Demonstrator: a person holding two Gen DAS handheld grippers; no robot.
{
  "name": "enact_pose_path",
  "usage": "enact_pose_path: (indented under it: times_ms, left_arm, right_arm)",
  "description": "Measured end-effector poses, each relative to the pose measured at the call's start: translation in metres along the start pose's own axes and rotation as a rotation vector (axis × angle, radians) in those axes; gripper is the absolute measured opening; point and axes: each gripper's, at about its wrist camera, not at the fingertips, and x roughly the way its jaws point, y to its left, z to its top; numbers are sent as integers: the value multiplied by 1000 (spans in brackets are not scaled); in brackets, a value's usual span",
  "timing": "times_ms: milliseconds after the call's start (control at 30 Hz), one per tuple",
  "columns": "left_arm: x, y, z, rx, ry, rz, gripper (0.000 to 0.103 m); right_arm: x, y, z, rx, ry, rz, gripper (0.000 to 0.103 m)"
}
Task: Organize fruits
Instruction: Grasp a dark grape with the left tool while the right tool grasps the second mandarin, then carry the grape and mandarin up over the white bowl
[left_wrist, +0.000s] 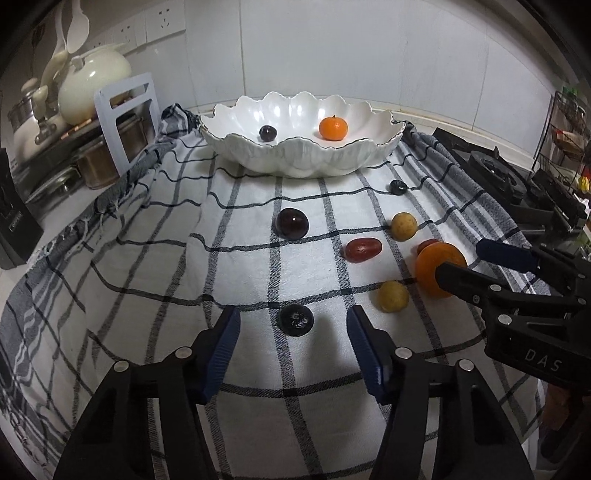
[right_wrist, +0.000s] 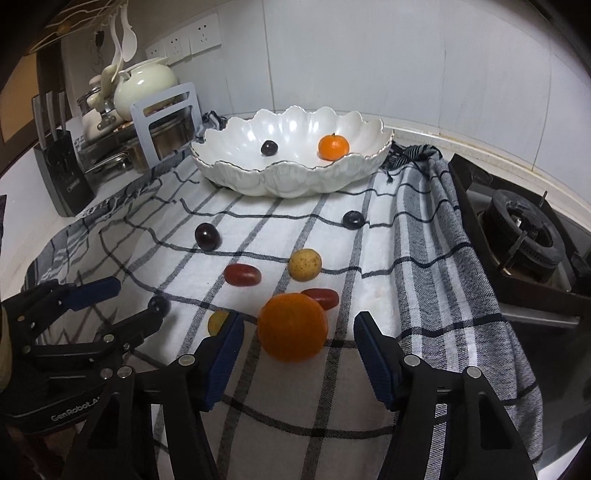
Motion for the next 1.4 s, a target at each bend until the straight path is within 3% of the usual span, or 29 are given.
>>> enact_pose_path:
  times_ms: [467,733,967,1400]
  left_arm:
    - [22,0,0,-37,55,-49,34]
    - [24,2,0,-41,55,-39,23]
    - [21,4,0,-57,50,-46,23]
    - [-14,-2,11,-53,-48,-40,23]
  right_arm:
    - [12,-4,-2,13,32,7,57]
    - [18,-1,-2,1,47,40,45]
    - [16,-1,-2,6,48,46,44]
    - [-14,-2,5,7,-20,53,43]
